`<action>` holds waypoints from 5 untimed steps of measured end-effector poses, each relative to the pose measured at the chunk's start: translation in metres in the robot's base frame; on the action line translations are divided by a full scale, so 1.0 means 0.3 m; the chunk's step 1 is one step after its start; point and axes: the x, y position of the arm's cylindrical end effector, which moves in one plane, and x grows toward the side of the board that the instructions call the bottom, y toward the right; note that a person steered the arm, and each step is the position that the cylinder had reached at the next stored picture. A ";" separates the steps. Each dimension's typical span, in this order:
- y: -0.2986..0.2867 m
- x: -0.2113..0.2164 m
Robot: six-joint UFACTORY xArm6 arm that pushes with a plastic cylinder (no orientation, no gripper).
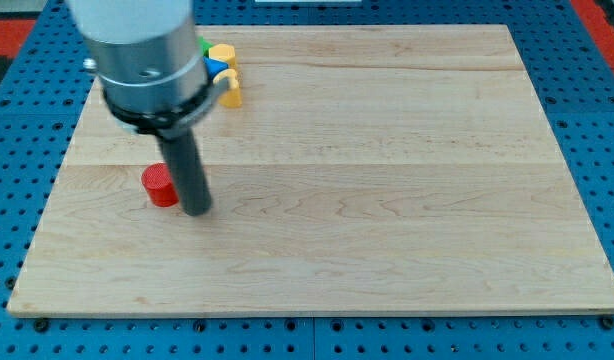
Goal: Push the red circle towards the red star
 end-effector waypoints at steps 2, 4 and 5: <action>-0.162 -0.187; -0.268 0.042; -0.377 -0.134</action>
